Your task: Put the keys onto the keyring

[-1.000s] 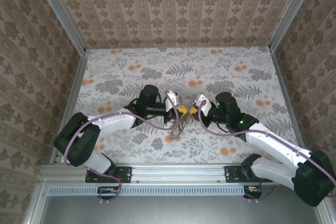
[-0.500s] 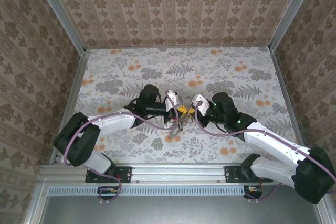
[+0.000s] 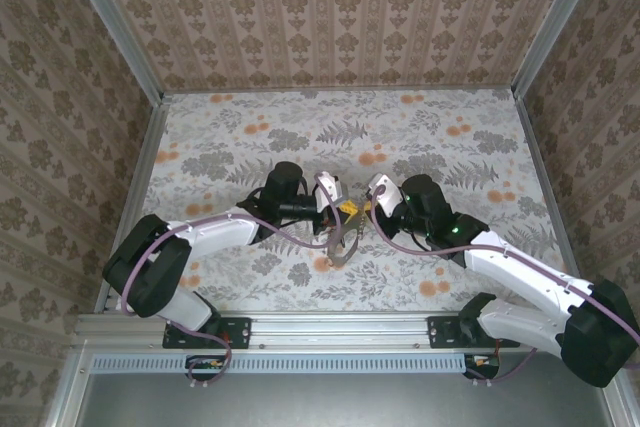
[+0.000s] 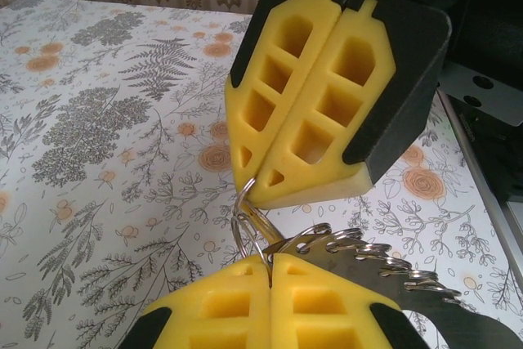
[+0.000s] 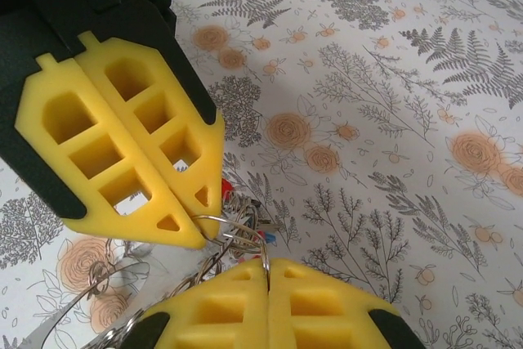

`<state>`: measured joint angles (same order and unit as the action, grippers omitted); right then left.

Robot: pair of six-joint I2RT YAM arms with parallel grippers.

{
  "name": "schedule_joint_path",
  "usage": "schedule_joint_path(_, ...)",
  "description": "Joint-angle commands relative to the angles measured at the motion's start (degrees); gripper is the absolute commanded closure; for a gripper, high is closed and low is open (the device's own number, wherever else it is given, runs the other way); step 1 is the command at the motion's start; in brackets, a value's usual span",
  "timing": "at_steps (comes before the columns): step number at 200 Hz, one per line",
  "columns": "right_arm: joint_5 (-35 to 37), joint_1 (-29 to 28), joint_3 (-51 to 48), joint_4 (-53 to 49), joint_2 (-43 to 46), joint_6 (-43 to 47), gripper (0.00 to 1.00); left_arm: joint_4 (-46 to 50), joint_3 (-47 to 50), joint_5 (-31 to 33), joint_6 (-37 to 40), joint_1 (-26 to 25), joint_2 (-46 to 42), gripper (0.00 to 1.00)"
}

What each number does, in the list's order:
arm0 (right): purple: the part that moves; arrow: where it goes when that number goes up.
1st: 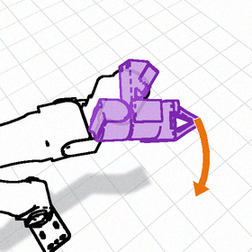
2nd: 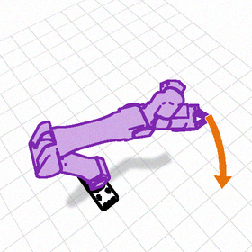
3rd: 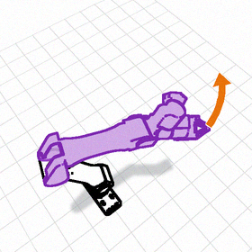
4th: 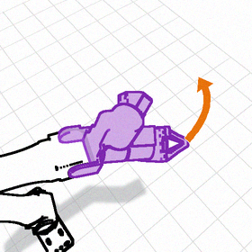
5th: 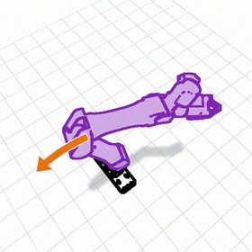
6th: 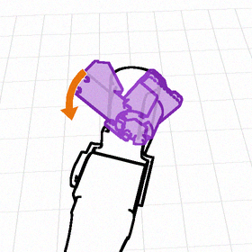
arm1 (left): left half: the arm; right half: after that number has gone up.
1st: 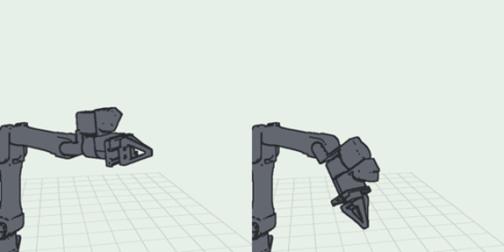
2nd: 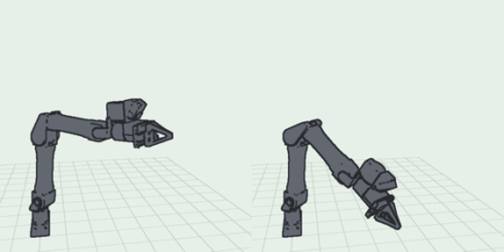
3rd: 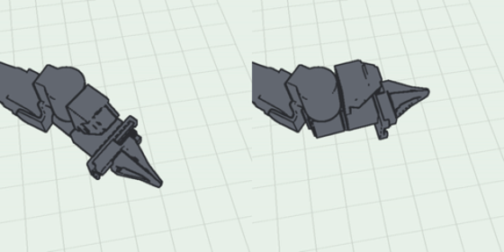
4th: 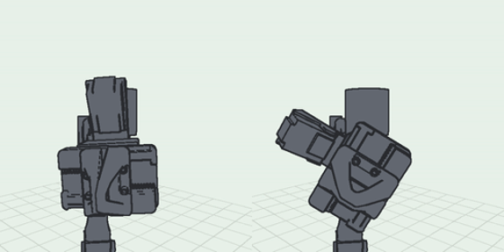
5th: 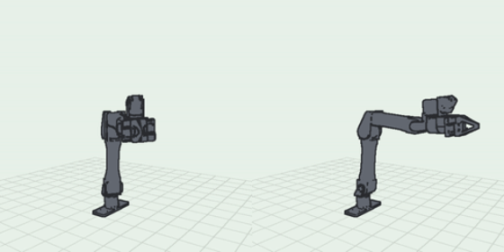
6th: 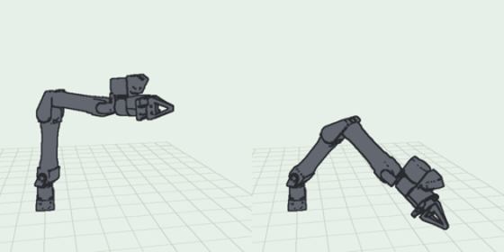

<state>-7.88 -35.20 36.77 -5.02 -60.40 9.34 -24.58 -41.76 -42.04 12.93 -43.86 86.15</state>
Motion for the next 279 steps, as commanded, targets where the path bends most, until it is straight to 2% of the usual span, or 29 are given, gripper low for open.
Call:
schedule_joint_path(1,3.9,0.3,1.0,-1.4,-0.1,-2.1,0.89,-2.2,-1.1,-2.2,0.7,-0.8,0.0,1.0)
schedule_joint_path(11,4.6,0.4,1.0,-2.3,-0.2,-2.2,0.85,-2.5,-0.9,-2.0,0.7,-0.8,0.1,1.0)
schedule_joint_path(58,4.7,1.1,1.3,-3.6,0.5,-1.1,0.76,-3.9,-0.5,-1.4,0.8,-0.8,0.6,1.0)
schedule_joint_path(84,1.5,2.5,1.6,-3.6,2.5,0.0,0.75,-4.2,-0.2,-1.4,0.8,-0.8,0.5,1.0)
schedule_joint_path(104,-2.9,4.0,1.6,-3.5,3.9,3.1,0.69,-4.2,-0.1,-1.4,1.2,-0.8,0.4,1.0)
schedule_joint_path(115,-6.7,4.8,2.3,-5.2,3.6,6.1,0.68,-4.2,-0.1,-1.7,1.4,-0.8,0.3,1.0)
schedule_joint_path(134,-7.9,4.9,5.1,-9.9,2.3,9.6,0.66,-4.0,-0.1,-1.9,1.5,-0.8,0.1,1.0)
schedule_joint_path(167,-9.2,4.9,9.9,-16.6,-1.0,12.7,0.66,-4.1,0.3,-1.8,1.5,-0.7,0.0,1.0)
schedule_joint_path(202,-15.0,4.9,7.8,-10.4,-0.5,13.1,0.68,-3.8,0.2,-1.7,1.7,-0.8,-0.3,1.0)
schedule_joint_path(222,-18.8,5.1,6.1,-10.1,0.5,20.4,0.67,-3.5,-0.1,-1.7,1.8,-0.8,-0.4,1.0)
schedule_joint_path(247,-17.1,5.5,4.3,-9.0,1.3,26.0,0.67,-3.4,-0.2,-1.7,1.9,-0.8,-0.5,1.0)
schedule_joint_path(279,-15.2,6.2,5.2,-7.7,0.4,25.8,0.7,-3.4,0.1,-2.2,1.8,-0.8,-0.6,1.0)
